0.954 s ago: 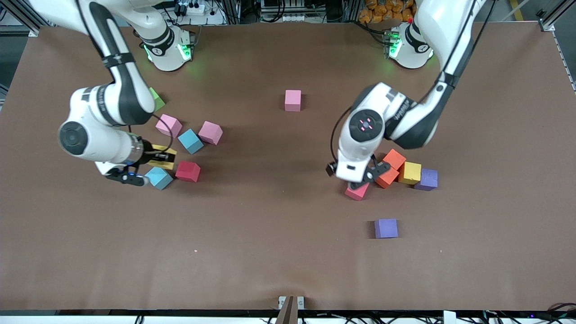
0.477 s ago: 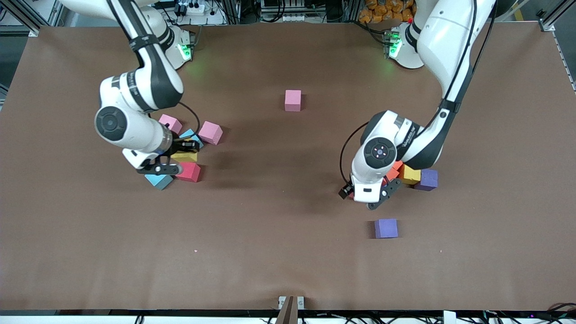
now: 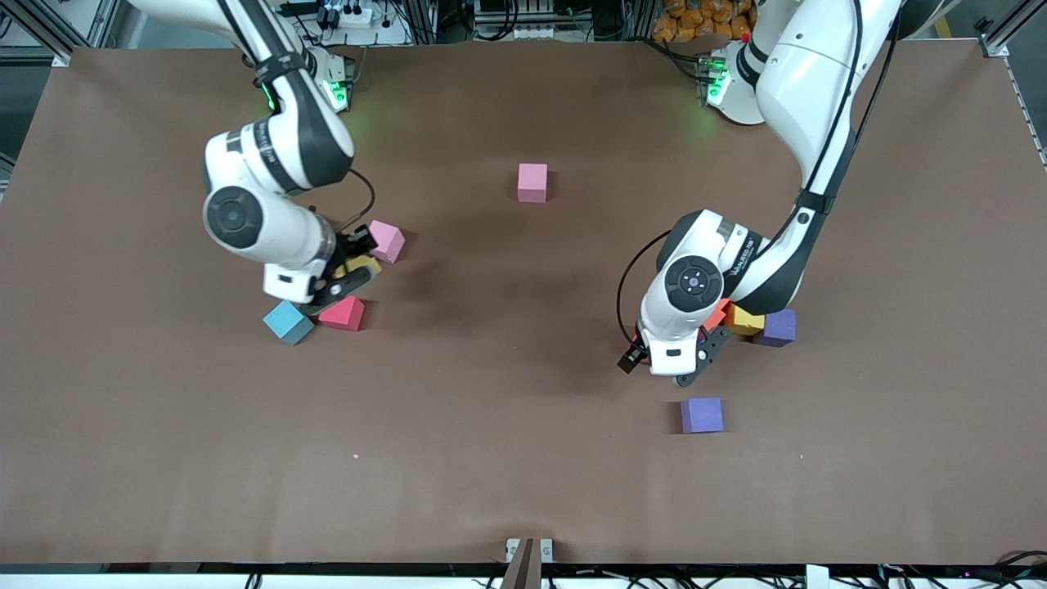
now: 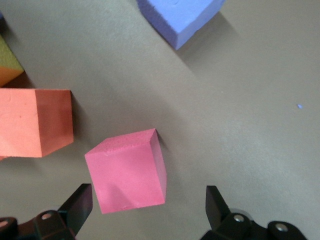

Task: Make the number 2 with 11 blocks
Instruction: 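Grasp the crimson cube with the left gripper while the right gripper carries yellow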

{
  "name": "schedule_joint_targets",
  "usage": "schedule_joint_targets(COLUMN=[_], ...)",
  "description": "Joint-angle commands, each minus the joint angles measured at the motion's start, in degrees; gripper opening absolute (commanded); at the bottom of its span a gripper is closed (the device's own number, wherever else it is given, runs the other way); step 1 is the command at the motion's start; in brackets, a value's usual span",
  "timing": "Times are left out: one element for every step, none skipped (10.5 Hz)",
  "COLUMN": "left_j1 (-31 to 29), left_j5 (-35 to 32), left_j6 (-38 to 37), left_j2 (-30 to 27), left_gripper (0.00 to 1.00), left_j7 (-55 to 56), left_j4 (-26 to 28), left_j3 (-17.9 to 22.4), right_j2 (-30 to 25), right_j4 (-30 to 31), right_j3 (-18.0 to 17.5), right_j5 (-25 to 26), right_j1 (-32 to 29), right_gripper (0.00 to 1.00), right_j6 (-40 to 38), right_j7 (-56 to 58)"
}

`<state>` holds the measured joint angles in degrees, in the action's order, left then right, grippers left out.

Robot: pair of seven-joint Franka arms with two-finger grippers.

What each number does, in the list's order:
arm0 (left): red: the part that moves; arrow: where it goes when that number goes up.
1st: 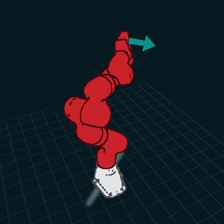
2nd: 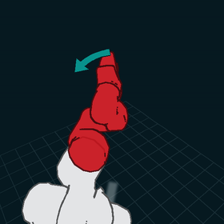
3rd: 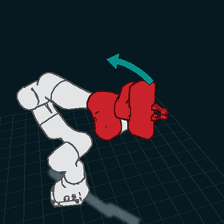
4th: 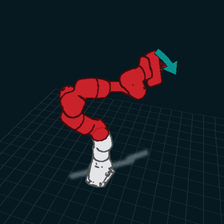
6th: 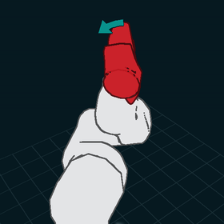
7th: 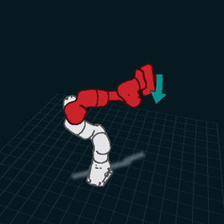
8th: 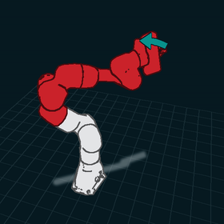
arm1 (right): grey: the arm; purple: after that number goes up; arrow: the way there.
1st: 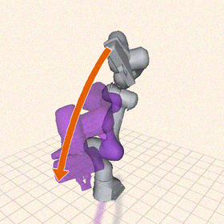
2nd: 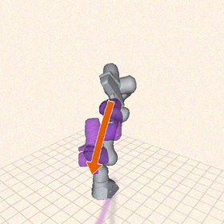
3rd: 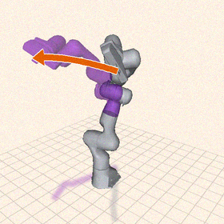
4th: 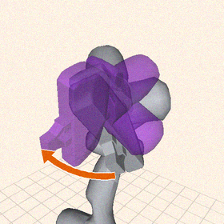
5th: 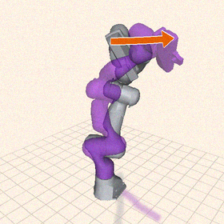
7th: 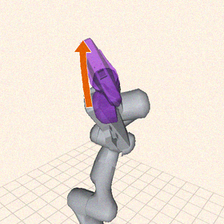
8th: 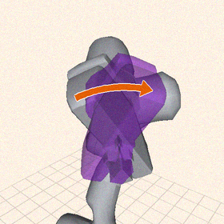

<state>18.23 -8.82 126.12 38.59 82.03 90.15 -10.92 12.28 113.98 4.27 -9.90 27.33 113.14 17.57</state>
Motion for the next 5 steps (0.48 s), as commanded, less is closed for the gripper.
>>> schedule_joint_targets(left_j1=[0.0, -0.1, -0.2, -0.3, -0.3], left_j5=[-0.3, -0.3, -0.3, -0.3, -0.3], left_j6=[0.5, 0.5, 0.5, 0.6, 0.6], left_j2=[0.3, 0.2, 0.3, 0.6, 1.1], left_gripper=[1.0, 1.0, 1.0, 1.0, 1.0], left_j7=[4.4, 4.8, 4.8, 4.8, 4.8], left_j4=[0.1, 0.8, 1.0, 1.0, 1.0], left_j3=[0.1, 0.1, 0.1, 0.1, 0.1], right_j2=[-2.3, -2.4, -2.7, -4.3, -5.9], right_j4=[1.9, 2.9, 3.9, 5.6, 6.9], right_j3=[0.4, 0.4, 0.4, 0.4, 0.4], right_j5=[0.1, 0.6, 1.6, 1.9, 2.1], right_j1=[7.2, 10.8, 13.3, 15.6, 18.1], right_gripper=[0.34, 0.35, 0.35, 0.35, 0.35], right_j6=[-0.2, -0.1, 0.2, 0.2, 0.4], right_j7=[3.2, 5.5, 9.9, 12.5, 14.1])
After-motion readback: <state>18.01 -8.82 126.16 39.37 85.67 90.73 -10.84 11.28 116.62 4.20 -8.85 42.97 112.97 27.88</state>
